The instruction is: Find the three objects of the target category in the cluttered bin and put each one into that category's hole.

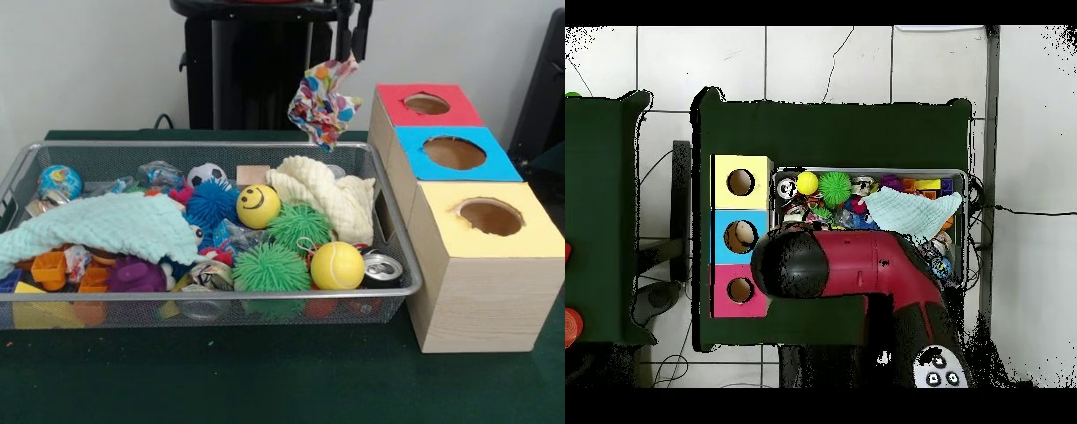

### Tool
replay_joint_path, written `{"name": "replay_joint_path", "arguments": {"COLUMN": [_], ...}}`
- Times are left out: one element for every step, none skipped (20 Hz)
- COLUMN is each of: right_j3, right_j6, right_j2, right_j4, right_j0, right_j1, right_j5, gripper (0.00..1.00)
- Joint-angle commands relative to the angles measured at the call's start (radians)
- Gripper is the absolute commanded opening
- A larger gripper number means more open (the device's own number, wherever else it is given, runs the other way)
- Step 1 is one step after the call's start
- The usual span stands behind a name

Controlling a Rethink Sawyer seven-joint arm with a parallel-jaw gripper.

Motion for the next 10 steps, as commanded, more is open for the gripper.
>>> {"name": "replay_joint_path", "arguments": {"right_j3": [-0.156,-0.177,-0.197,-0.211,-0.237,-0.248,-0.260,-0.267,-0.280,-0.292], "right_j6": [-0.001,0.003,0.006,0.006,-0.009,-0.019,-0.029,-0.026,-0.018,-0.010], "right_j2": [0.035,0.029,0.022,0.019,0.021,0.022,0.023,0.020,0.016,0.011], "right_j4": [-0.063,-0.070,-0.076,-0.080,-0.092,-0.098,-0.105,-0.104,-0.107,-0.110], "right_j0": [0.022,0.028,0.033,0.036,0.040,0.041,0.042,0.043,0.048,0.054], "right_j1": [0.102,0.111,0.120,0.127,0.140,0.147,0.154,0.159,0.164,0.169], "right_j5": [0.140,0.150,0.160,0.161,0.168,0.173,0.177,0.176,0.177,0.177], "gripper": [0.00,0.00,0.00,0.00,0.00,0.00,0.00,0.00,0.00,0.00]}}
